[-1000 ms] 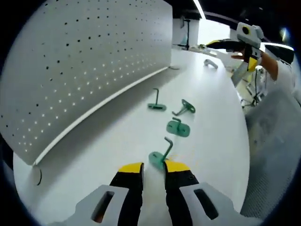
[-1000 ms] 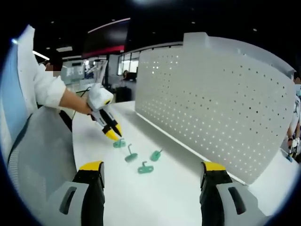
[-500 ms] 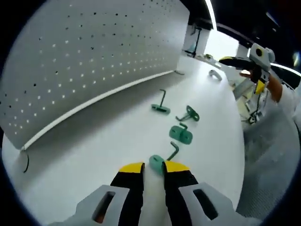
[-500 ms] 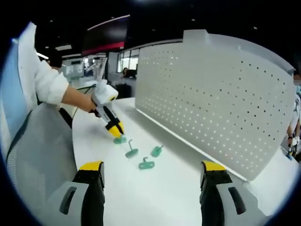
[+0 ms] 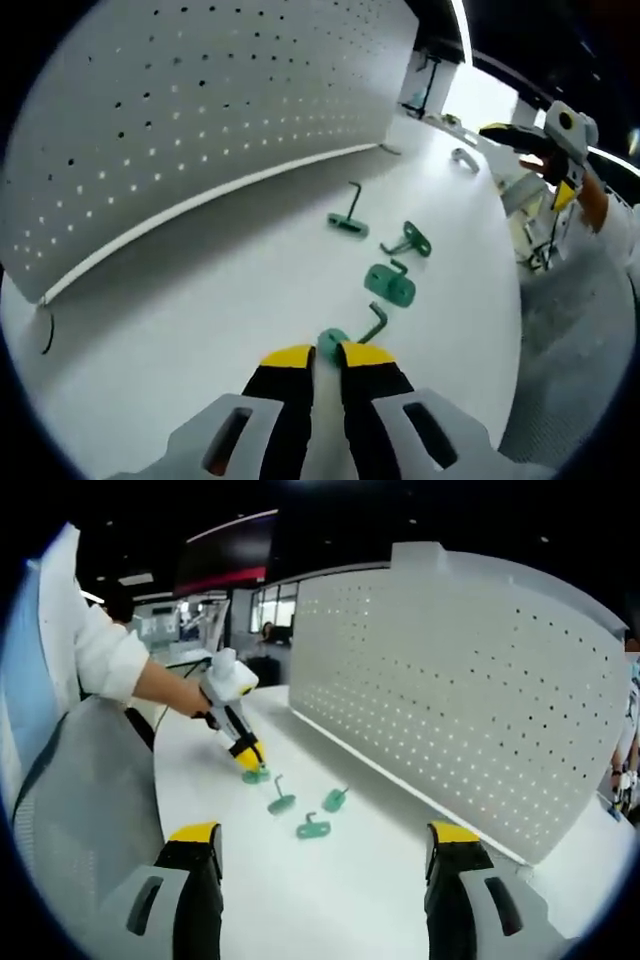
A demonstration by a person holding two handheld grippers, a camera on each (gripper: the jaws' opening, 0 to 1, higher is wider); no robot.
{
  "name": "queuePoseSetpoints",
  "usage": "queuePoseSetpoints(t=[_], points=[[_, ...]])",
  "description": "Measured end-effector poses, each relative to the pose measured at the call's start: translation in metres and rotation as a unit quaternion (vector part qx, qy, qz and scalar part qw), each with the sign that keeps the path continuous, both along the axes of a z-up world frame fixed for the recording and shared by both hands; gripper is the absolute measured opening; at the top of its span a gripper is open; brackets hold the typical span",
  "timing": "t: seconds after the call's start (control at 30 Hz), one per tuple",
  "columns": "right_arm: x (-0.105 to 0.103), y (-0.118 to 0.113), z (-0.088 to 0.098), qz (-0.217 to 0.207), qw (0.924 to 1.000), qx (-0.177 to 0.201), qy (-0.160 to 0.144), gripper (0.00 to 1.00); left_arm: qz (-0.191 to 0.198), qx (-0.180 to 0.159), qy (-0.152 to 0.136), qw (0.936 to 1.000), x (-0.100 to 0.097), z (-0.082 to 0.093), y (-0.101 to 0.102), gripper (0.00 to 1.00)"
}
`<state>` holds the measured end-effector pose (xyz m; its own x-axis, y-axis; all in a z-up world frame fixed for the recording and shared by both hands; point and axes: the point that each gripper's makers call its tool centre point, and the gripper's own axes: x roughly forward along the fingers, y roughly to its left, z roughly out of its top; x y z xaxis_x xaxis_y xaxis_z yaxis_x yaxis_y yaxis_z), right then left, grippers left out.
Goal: Insert the hook assembly into the mounting plate slot until the hook locks in place.
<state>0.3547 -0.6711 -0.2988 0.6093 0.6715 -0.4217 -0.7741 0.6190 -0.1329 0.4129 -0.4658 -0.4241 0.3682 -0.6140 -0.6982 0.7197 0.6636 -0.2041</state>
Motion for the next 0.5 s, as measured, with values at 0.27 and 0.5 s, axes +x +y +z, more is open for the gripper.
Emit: queuePoseSetpoints(t=[0.27, 0.5], points=[[-0.0006, 0.0005, -0.0012, -0.001, 1.0000, 0.002, 0.000, 0.84, 0.004, 0.001, 0.006, 1.0000, 0.0002, 0.0001, -0.0015, 0.08], [0.0001, 0.0020, -0.0008, 0.000, 1.0000, 0.003, -0.001, 0.84, -0.001, 0.003, -0.006, 1.0000, 0.0006, 0.0029, -0.0022, 0.05]])
